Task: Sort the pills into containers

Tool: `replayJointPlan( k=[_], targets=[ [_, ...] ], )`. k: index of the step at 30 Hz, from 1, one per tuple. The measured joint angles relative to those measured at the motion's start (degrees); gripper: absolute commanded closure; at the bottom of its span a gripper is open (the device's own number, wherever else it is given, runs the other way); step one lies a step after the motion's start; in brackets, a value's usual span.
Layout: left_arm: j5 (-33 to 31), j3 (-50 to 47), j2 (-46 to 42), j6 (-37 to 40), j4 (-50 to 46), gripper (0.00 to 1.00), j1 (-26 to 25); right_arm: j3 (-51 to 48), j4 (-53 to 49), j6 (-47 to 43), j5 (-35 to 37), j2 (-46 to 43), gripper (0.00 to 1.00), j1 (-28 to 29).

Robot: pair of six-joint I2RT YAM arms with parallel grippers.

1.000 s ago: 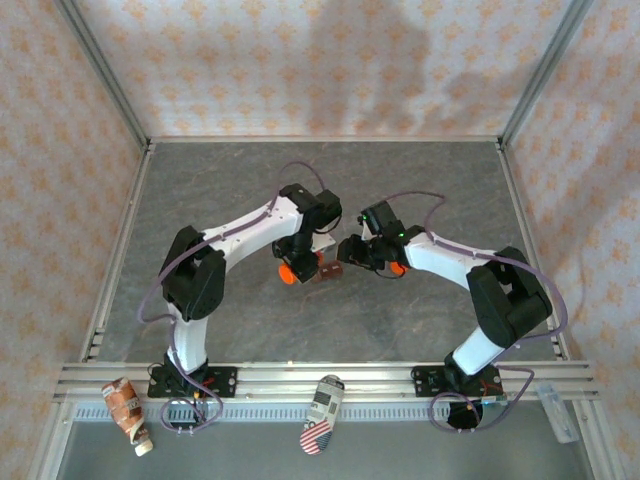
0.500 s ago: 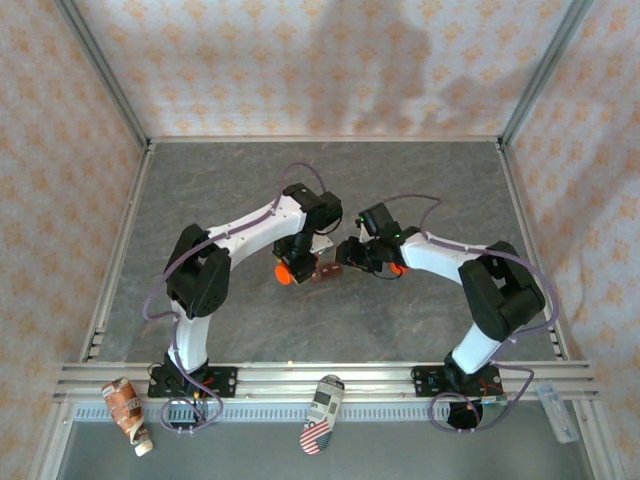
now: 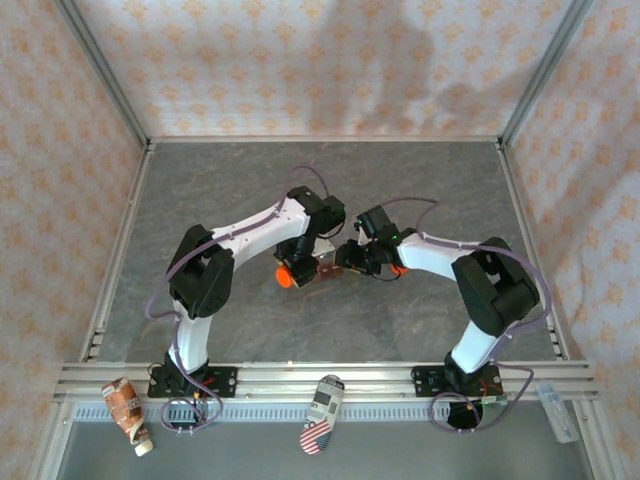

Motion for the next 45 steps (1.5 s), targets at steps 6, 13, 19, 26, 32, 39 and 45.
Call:
replayJointPlan(
  k=[6, 13, 19, 26, 32, 39, 45],
  targets=[
    [-0.5, 0.31, 1.84, 0.0, -0.52, 1.0, -0.2, -0.42, 0.35, 0.0, -0.02, 0.63, 0.6, 0.0],
    [-1.25, 1.84, 2.62, 0.0, -1.73, 1.0, -0.96, -0.46, 1.18, 0.02, -0.44, 1.11, 0.6, 0.0],
    [-2.62, 3.21, 3.69, 0.02, -2.86, 1.0, -1.75, -0.46, 1.88, 0.46, -0.83, 1.53, 0.6, 0.0],
    [-5.14, 4.74, 5.9, 0.0, -3.96, 1.0, -2.14, -0.48, 2.34, 0.68, -1.07, 1.7, 0.6, 0.0],
    [-6.91, 5.7, 7.54, 0.0, -5.18, 1.0, -2.54, -0.5, 2.58, 0.85, -1.07, 1.75, 0.6, 0.0],
    [-8.15, 7.08, 8.04, 0.0, -6.03, 1.0, -3.06, -0.5, 2.97, 0.9, -1.49, 2.03, 0.6, 0.0],
    [-9.03, 8.87, 8.13, 0.0, -7.06, 1.0, -4.04, -0.66, 3.37, 0.9, -1.53, 2.08, 0.6, 0.0]
  ],
)
